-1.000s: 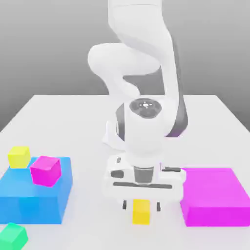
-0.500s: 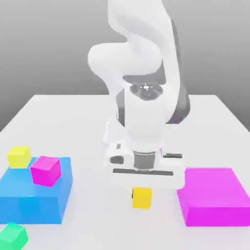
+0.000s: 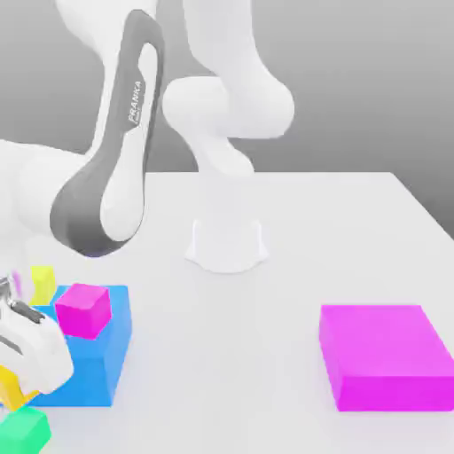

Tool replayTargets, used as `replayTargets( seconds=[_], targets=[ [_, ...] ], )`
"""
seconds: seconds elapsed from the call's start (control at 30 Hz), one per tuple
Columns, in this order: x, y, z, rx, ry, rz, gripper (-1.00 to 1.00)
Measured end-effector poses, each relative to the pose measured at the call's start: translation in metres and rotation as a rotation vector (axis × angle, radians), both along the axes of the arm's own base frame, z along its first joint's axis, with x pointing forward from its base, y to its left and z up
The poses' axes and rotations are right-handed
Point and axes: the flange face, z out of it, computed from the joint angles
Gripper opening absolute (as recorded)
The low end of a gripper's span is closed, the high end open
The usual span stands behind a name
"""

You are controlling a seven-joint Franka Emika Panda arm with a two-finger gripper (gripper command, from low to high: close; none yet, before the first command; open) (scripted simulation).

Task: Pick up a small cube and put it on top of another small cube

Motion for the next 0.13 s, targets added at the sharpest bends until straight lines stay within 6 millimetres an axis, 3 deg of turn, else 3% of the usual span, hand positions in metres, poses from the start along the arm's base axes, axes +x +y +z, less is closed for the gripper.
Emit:
replayTargets(
  seconds=[0.03, 0.13],
  targets=[
    [-0.0005, -0.0006, -0.0092, 0.000, 0.000, -0.001, 1.00],
    [-0.0005, -0.0006, -0.0092, 0.000, 0.000, -0.001, 1.00]
  ],
)
